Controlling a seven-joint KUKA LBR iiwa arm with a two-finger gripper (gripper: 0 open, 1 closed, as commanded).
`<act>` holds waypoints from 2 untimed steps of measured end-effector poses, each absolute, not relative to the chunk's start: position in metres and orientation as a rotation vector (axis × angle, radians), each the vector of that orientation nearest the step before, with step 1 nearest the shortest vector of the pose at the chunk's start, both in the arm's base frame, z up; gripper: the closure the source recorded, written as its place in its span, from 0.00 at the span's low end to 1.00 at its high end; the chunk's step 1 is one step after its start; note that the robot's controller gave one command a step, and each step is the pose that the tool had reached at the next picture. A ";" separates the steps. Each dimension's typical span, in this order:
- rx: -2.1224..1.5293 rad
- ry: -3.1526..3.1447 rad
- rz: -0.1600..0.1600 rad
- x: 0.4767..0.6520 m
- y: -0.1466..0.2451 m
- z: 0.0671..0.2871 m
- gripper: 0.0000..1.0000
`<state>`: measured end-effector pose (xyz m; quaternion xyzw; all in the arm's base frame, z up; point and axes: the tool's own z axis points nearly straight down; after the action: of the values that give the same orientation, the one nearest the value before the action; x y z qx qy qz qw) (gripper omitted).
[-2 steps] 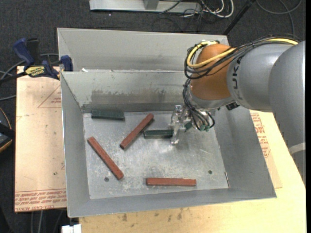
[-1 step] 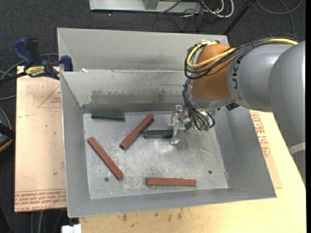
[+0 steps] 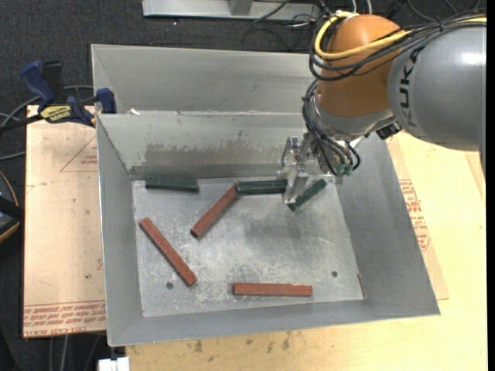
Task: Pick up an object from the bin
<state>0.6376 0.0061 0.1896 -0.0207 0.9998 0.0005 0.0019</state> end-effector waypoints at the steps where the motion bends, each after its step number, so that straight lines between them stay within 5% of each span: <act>1: -0.065 3.137 0.001 0.638 0.006 0.190 1.00; 2: 0.011 3.140 0.002 0.640 -0.003 0.146 1.00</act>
Offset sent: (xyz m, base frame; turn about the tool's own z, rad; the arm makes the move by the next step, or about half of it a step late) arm 0.0021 -0.0096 -0.0435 0.0494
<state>0.6401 -0.0027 0.1458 0.0034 1.0000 0.0006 0.0008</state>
